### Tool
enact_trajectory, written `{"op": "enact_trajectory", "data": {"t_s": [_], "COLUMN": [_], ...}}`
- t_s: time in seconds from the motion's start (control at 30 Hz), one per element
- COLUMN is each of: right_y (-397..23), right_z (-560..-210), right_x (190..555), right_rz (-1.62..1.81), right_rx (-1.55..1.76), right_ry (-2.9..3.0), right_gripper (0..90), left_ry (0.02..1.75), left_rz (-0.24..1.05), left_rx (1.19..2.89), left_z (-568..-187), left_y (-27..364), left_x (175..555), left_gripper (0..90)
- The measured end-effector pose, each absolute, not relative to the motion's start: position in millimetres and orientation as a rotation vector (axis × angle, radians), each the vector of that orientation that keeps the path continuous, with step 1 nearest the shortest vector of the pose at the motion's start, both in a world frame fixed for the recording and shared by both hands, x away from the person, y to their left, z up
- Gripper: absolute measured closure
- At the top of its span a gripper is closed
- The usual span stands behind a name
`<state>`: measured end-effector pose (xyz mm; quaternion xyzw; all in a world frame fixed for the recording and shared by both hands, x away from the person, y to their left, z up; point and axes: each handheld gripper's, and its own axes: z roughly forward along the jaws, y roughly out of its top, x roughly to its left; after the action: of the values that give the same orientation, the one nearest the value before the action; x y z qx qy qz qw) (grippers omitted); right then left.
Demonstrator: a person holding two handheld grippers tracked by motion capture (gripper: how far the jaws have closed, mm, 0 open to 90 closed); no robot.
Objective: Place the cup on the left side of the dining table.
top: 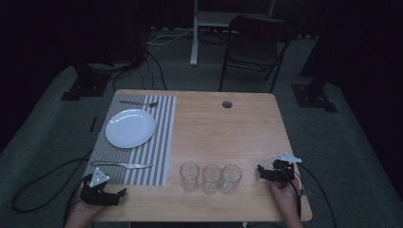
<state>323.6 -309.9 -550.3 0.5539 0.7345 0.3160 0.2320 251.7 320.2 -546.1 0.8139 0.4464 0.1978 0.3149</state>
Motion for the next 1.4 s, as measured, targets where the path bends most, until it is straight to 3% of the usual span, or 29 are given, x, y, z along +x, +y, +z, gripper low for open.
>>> {"op": "enact_trajectory", "data": {"t_s": [1.4], "right_y": [-310.0], "right_z": [-550.3], "right_x": [323.6], "right_rz": [0.868], "right_rx": [1.522], "right_ry": [2.019], "right_gripper": [12.0], "left_ry": [0.961], "left_rz": [0.374], "left_rx": [2.198], "left_z": [-530.4], "left_y": [251.8], "left_x": [258.9], "left_gripper": [0.3]}}
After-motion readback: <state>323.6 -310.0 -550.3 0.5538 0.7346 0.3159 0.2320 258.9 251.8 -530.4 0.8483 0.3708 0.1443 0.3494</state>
